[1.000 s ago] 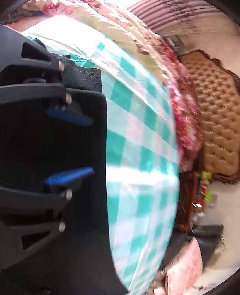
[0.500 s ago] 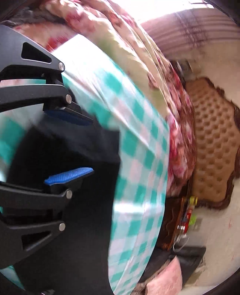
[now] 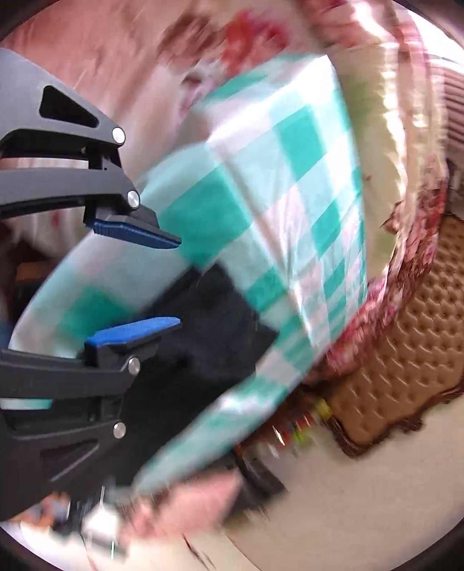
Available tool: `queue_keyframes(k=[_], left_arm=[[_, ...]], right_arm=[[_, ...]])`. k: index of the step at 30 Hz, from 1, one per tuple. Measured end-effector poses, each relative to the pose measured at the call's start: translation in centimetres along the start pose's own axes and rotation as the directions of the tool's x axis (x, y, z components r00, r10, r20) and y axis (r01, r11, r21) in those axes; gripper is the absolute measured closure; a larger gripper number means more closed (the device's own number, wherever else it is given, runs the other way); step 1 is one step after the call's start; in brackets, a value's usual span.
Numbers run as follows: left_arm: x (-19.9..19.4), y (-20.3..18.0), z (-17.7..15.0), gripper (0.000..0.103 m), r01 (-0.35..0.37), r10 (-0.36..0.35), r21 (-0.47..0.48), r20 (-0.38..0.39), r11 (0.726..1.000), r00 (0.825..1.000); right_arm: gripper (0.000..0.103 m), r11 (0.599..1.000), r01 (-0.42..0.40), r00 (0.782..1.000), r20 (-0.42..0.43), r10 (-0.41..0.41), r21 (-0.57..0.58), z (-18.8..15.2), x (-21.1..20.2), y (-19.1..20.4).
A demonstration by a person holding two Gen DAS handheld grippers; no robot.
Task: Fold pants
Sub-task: 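Grasp the cuff end of the black sweatpants with the left gripper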
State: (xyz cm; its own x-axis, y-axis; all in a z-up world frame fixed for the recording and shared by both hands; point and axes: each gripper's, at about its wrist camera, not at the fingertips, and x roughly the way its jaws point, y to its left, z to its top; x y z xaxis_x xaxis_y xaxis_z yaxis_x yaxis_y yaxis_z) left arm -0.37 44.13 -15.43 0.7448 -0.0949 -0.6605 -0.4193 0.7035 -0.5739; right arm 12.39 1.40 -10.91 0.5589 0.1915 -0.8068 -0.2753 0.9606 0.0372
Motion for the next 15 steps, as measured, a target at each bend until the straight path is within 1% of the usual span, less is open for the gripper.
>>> queue_keyframes(k=[1, 2, 3, 4, 5, 6, 8, 10, 11, 14, 15], left_arm=[[-0.1, 0.0, -0.2, 0.064, 0.062, -0.062, -0.028, -0.009, 0.998, 0.998], [0.0, -0.1, -0.4, 0.064, 0.099, -0.100, -0.043, -0.023, 0.994, 0.995], [0.5, -0.5, -0.8, 0.064, 0.137, -0.140, -0.065, -0.049, 0.988, 0.989], [0.9, -0.8, -1.1, 0.064, 0.150, -0.156, -0.084, -0.072, 0.985, 0.985], [1.6, -1.1, -1.2, 0.064, 0.146, -0.156, -0.105, -0.097, 0.984, 0.983], [2.4, -1.1, -1.6, 0.064, 0.127, -0.144, -0.134, -0.126, 0.983, 0.981], [3.5, -1.0, -2.0, 0.062, 0.117, -0.145, -0.182, -0.153, 0.976, 0.977], [4.3, -0.6, -2.2, 0.062, 0.139, -0.177, -0.243, -0.142, 0.960, 0.974], [4.4, -0.6, -2.1, 0.062, 0.145, -0.182, -0.253, -0.131, 0.957, 0.975], [4.9, -0.9, -1.6, 0.061, 0.140, -0.170, -0.246, -0.104, 0.959, 0.980], [5.2, -0.8, -1.4, 0.061, 0.145, -0.174, -0.260, -0.091, 0.955, 0.981]], right_arm=[[0.045, 1.000, -0.010, 1.000, -0.014, 0.010, -0.008, 0.3, 0.8, 0.4], [0.050, 1.000, -0.016, 0.999, -0.029, 0.015, -0.022, 0.6, 1.6, 0.8], [0.058, 0.999, -0.020, 0.999, -0.049, 0.019, -0.038, 0.8, 2.6, 1.2], [0.062, 0.999, -0.022, 0.998, -0.063, 0.019, -0.042, 0.8, 3.4, 1.4], [0.061, 0.999, -0.012, 0.998, -0.063, 0.009, -0.046, 0.6, 3.8, 1.6], [0.061, 0.998, 0.003, 0.999, -0.040, -0.006, -0.064, 0.6, 3.8, 1.9], [0.061, 0.995, 0.022, 0.999, -0.027, -0.024, -0.093, 0.3, 3.8, 2.3], [0.061, 0.994, 0.023, 1.000, -0.018, -0.025, -0.102, 0.1, 3.8, 2.3], [0.061, 0.994, 0.023, 1.000, -0.014, -0.025, -0.104, 0.1, 3.8, 2.3], [0.061, 0.993, 0.031, 0.999, -0.003, -0.032, -0.111, 0.0, 3.9, 2.3], [0.061, 0.993, 0.036, 0.999, 0.002, -0.036, -0.113, -0.1, 3.9, 2.4]])
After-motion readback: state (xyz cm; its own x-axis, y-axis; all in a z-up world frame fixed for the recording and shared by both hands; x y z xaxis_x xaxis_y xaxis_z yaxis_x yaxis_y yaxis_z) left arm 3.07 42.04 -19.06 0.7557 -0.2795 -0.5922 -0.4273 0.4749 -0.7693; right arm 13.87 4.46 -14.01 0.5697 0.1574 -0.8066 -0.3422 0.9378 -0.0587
